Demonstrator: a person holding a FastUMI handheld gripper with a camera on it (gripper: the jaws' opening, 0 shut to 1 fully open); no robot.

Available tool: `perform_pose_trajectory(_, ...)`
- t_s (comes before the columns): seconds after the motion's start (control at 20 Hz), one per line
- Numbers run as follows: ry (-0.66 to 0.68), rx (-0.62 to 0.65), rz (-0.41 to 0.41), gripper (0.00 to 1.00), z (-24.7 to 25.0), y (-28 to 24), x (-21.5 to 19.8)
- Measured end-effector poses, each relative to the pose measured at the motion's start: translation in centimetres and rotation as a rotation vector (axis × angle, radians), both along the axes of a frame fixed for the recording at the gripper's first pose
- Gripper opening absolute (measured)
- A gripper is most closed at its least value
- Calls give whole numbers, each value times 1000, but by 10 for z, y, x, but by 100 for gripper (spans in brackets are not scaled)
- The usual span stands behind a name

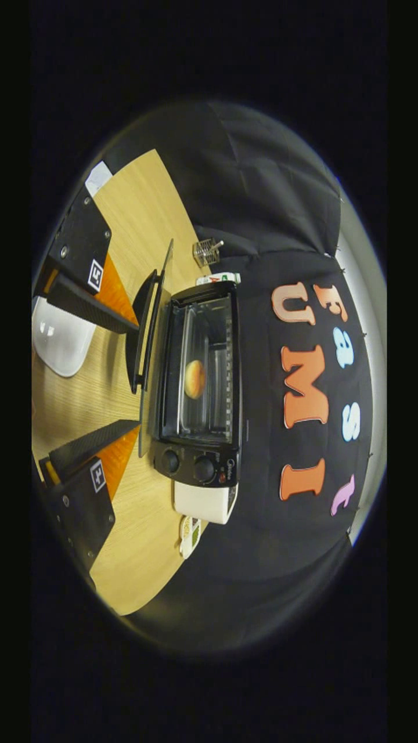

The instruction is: Open the toaster oven, put the food inside, and close the toaster oven door.

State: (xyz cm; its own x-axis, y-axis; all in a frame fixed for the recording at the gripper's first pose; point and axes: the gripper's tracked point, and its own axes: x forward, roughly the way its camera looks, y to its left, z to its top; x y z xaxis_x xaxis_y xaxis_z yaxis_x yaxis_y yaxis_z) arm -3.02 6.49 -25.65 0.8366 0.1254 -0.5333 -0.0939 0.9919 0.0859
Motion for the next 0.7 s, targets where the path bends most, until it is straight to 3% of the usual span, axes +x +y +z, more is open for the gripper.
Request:
perform_pose_trajectory(0.3, -69, -39, -21, 89, 16, -2, 25)
perform_pose_trajectory(0.7, -90, 33, -30, 89, 24, 9, 54)
